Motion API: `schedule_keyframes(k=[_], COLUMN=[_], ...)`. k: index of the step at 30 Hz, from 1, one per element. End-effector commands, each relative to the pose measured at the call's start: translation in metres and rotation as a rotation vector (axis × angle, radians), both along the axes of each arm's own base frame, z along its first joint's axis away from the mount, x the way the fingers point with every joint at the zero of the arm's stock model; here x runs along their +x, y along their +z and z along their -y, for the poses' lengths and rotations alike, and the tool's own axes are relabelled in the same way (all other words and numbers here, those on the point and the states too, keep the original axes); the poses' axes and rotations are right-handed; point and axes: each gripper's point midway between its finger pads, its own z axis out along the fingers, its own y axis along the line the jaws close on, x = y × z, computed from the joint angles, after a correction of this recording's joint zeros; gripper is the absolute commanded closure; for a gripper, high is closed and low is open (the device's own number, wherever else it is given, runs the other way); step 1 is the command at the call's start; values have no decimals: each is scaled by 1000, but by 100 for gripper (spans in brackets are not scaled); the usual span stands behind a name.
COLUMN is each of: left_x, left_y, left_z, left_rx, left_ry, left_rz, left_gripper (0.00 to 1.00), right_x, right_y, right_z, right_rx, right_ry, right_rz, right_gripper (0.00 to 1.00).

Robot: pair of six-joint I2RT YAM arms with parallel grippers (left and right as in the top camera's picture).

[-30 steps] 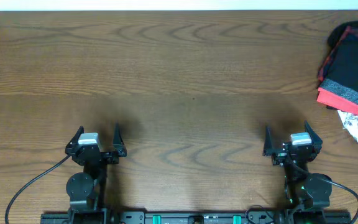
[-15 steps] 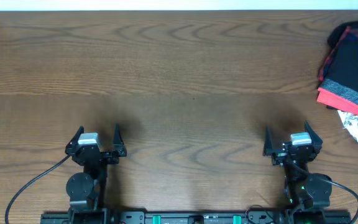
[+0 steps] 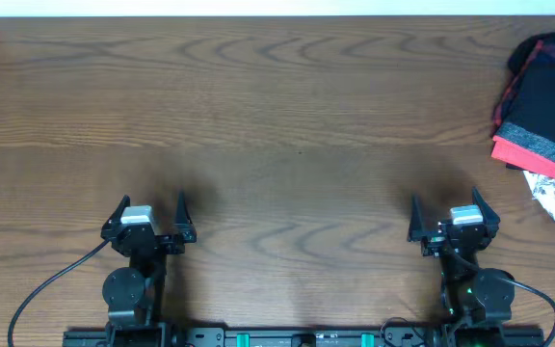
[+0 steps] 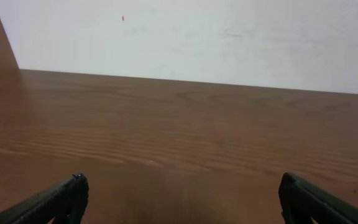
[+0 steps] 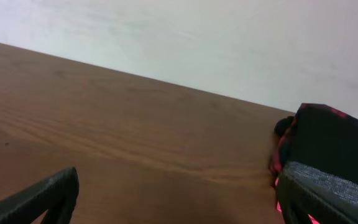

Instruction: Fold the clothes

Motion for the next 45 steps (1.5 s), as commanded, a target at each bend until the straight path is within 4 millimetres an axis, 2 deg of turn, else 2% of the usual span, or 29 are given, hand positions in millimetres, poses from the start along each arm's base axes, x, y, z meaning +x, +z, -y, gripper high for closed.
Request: schedule_keyframes(k=[1, 16, 22, 26, 29, 33, 37, 40, 45], left_x=[-1, -1, -1, -2, -3, 0, 10, 20, 26], left_y=[-16, -16, -14, -7, 7, 44, 78, 93, 102], left_z=[-1, -1, -1, 3, 6, 6, 5, 5, 5], left_rx=[-7, -8, -36, -155, -166, -165, -168, -171, -142], left_ry=[3, 2, 6, -1, -14, -13, -7, 1, 7], left_rz=[-54, -54, -44, -48, -60, -73, -137, -242, -452], left_gripper=[2, 2, 2, 2, 2, 2, 2, 2, 2], right_x=[0, 0, 0, 0, 2, 11, 28, 43, 61], right_y=[-2, -2, -3, -9, 0, 26, 52, 64, 72], right_z=[0, -1, 0, 1, 7, 12, 14, 14, 21], right_rx=[-15, -2, 278, 301, 295, 285, 273, 258, 254], right_ry=[-1, 3, -24, -39, -80, -121, -147, -171, -214], right_rz=[-5, -6, -31, -84, -116, -159, -245, -372, -596], right_gripper=[1, 1, 1, 1, 1, 1, 1, 1, 1])
